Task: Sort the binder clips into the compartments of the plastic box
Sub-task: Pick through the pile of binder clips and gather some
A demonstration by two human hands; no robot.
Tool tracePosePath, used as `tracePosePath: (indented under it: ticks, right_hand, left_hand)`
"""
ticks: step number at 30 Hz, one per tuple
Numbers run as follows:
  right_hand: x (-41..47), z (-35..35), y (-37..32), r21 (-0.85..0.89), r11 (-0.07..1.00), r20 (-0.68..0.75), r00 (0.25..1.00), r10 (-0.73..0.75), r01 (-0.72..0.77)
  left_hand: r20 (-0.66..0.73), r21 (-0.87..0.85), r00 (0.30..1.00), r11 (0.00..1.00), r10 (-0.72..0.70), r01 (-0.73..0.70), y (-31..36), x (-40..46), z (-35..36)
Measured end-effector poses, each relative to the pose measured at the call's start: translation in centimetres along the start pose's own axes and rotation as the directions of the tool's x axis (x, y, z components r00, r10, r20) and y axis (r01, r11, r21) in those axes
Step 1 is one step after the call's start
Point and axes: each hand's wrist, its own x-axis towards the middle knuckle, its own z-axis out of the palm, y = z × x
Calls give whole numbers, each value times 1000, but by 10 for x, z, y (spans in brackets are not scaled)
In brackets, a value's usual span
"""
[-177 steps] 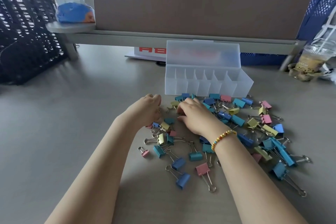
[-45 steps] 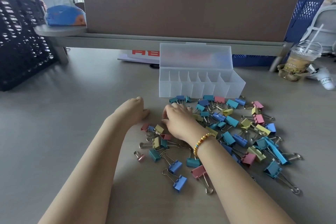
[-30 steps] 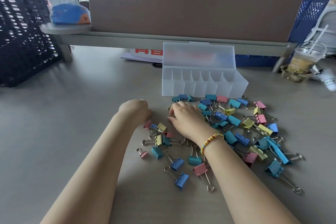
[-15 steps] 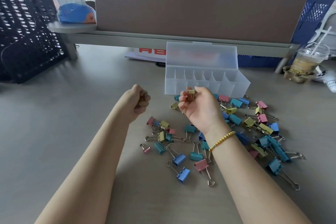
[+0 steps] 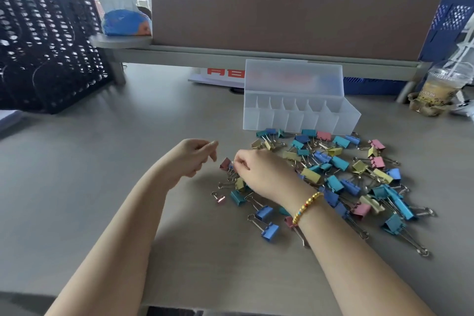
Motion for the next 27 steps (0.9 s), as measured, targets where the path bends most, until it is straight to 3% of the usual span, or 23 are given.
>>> tracePosePath:
  ticks: [3,6,11,18,21,24,27]
  right_hand:
    - [0,0,2,-107,994,54,998,33,-27]
    - [1,-2,13,-120,989,56,994,90,-83]
    - [6,-6,26,-105,982,32,986,161,-157]
    - [8,-10,26,-81,983,-61,985,162,-166]
    - [14,-11,19,-110,990,-72,994,82,-90]
    - [22,-7,14,-218,975,11,999,45,-41]
    - [27,0,16,-322,947,48,998,41,-23]
  left_hand:
    - [141,213,990,977,-1,-29,5,-7,-2]
    - [347,468,935,877,-68,-110,10,-15,-2]
    - [342,678,929,722,-144,-138,15,-17,13]
    - [89,652,992,748,90,-127,9,-9,19]
    - [144,558,988,820,56,-127,4,-7,10]
    - [217,579,976,808,-29,-105,0,-7,3]
    - [219,581,976,801,20,-146,-2,-4,4]
